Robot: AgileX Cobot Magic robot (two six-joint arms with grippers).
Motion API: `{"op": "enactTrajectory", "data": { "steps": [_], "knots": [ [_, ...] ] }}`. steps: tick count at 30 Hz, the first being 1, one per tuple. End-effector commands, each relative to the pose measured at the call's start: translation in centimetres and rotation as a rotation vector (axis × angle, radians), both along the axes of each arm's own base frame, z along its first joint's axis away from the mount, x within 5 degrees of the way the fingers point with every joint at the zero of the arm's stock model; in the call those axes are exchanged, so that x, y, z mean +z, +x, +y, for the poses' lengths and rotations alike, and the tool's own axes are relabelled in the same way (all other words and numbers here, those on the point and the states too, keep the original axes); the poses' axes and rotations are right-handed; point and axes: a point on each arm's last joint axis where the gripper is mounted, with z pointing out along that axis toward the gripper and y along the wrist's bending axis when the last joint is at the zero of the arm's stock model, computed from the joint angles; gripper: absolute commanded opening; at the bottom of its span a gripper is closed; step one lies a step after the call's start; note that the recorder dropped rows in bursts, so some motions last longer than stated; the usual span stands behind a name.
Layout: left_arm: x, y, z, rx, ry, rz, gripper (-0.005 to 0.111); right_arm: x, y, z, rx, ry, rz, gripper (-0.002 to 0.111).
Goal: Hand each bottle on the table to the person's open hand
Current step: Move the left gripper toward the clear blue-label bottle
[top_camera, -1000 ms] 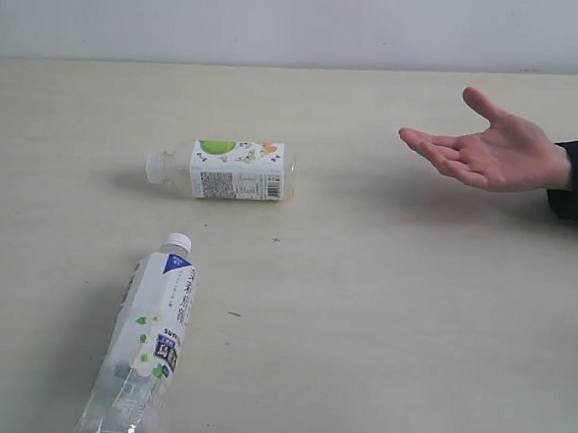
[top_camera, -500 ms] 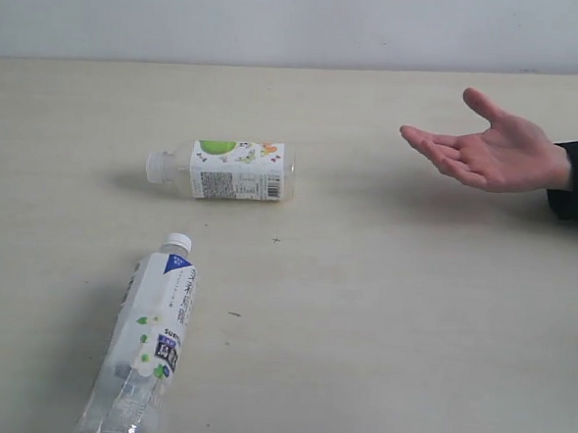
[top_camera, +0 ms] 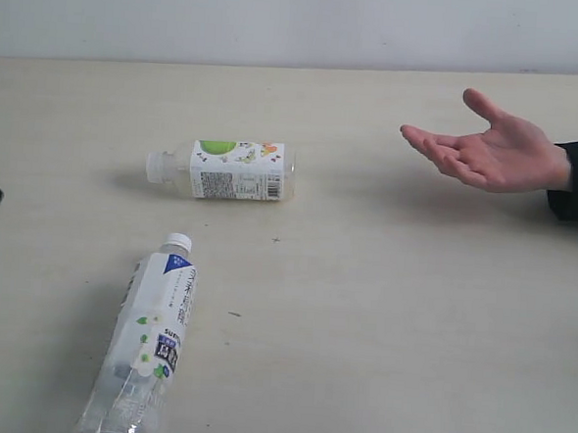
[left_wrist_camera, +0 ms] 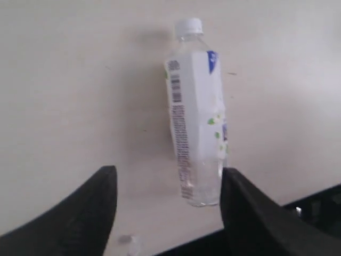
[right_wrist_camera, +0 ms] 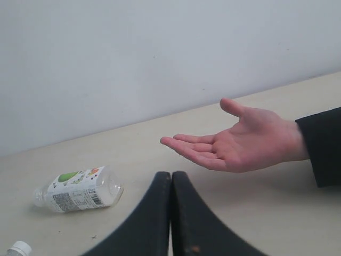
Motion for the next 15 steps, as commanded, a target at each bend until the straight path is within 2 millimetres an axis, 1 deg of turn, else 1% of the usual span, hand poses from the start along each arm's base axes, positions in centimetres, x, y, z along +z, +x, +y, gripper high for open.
{"op": "enactTrajectory", "data": {
  "steps": [1, 4, 8, 13, 15],
  "knots": [
    [-1.8, 0.0, -1.0, -0.008, -0.111, 0.109, 0.06, -0.1, 0.0, 0.0, -0.004, 0.0, -0.002, 0.0],
    [-3.3, -0.3, -1.1, -0.025, -0.12, 0.144, 0.058, -0.1, 0.0, 0.0, -0.004, 0.0, -0.002, 0.0],
    [-4.9, -1.1, -1.3, -0.04, -0.134, 0.192, 0.046, -0.1, 0.0, 0.0, -0.004, 0.0, -0.002, 0.0],
    [-5.1, -0.9, -1.2, -0.129, -0.114, 0.124, 0.041, -0.2, 0.0, 0.0, -0.002, -0.002, 0.008, 0.0],
    [-5.1, -0.9, -1.3, -0.132, -0.127, 0.119, 0.034, -0.3, 0.0, 0.0, 0.001, -0.007, 0.017, 0.0]
  ]
}}
